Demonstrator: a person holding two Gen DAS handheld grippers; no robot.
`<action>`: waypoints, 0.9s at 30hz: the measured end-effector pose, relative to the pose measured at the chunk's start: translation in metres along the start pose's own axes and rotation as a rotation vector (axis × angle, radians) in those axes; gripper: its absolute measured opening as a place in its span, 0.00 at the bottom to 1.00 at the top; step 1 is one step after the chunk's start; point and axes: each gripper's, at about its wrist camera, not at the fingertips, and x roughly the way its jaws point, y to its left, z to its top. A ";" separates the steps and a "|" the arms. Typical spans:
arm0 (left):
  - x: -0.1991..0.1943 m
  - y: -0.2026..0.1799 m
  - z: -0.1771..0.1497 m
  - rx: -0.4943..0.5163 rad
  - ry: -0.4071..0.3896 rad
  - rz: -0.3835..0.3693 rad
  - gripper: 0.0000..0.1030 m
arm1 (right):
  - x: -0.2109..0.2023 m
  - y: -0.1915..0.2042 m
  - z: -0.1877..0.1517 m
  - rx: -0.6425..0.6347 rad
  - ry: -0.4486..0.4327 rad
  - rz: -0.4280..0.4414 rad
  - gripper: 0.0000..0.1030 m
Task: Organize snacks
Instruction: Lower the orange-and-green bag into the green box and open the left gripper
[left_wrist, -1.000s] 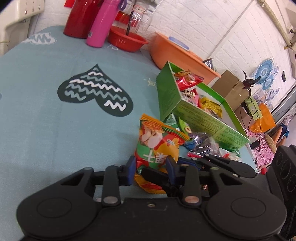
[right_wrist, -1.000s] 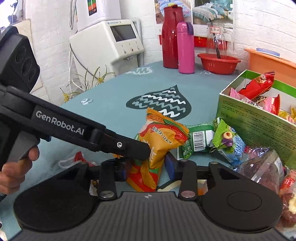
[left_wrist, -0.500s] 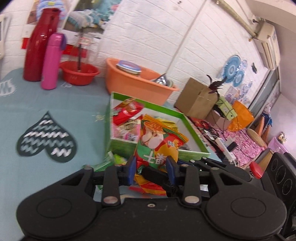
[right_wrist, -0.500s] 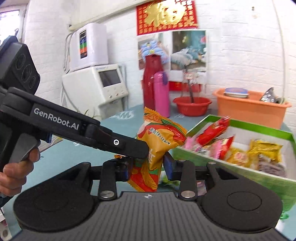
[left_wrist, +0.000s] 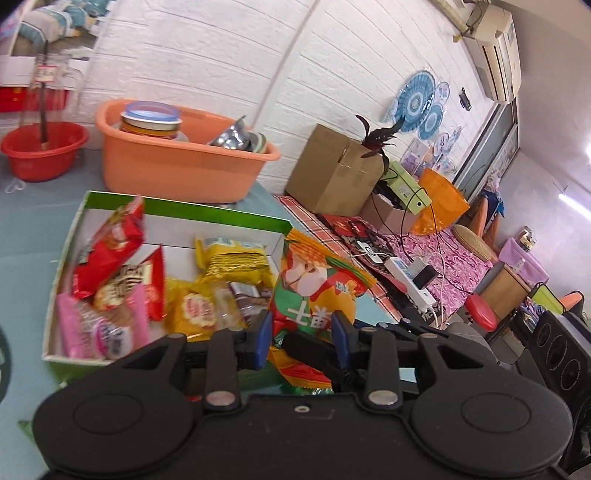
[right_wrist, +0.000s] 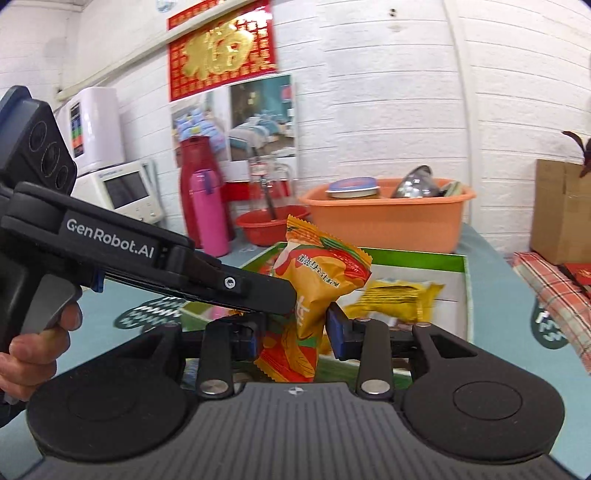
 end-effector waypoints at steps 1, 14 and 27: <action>0.007 -0.001 0.002 0.004 0.005 -0.004 0.16 | 0.001 -0.007 0.000 0.009 0.002 -0.008 0.59; 0.056 0.009 0.001 -0.012 0.034 0.075 1.00 | 0.023 -0.043 -0.022 -0.031 0.016 -0.115 1.00; -0.037 -0.020 -0.005 -0.010 -0.045 0.159 1.00 | -0.047 -0.011 -0.011 -0.043 -0.066 -0.030 1.00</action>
